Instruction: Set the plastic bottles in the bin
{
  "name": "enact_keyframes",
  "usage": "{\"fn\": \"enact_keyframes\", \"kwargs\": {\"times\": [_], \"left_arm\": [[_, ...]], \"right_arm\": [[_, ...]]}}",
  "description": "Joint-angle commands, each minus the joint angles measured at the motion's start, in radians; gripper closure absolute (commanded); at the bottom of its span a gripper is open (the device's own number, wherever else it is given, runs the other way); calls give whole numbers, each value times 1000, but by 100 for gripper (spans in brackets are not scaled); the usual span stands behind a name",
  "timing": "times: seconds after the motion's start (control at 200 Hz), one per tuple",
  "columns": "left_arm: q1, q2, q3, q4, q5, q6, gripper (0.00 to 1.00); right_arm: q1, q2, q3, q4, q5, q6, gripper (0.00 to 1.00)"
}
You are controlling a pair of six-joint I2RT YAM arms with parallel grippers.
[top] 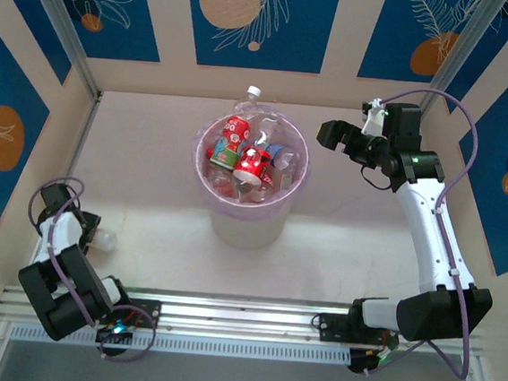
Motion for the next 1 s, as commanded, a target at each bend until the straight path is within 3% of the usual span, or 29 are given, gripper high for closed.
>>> {"fn": "enact_keyframes", "kwargs": {"times": [0.0, 0.12, 0.29, 0.54, 0.805, 0.925, 0.995], "left_arm": [[-34, -10, 71, -15, 98, -7, 41], [-117, -10, 157, -46, 143, 1, 44], [-284, -24, 351, -109, 112, 28, 52], [-493, -5, 625, -212, 134, 97, 52], [-684, 75, 894, -327, 325, 245, 49], [-751, 126, 1014, -325, 479, 265, 52], [-803, 161, 1116, -355, 484, 295, 54]], "right_arm": [[-1, 0, 7, -2, -24, -14, 1], [5, 8, 7, -1, -26, -13, 1], [19, 9, 12, 1, -39, 5, 2], [76, 24, 27, -13, -60, -1, 3], [114, 21, 3, 15, -78, 37, 5], [130, 21, -4, 19, -67, 46, 5], [134, 20, -3, 15, -61, 49, 5]]}}
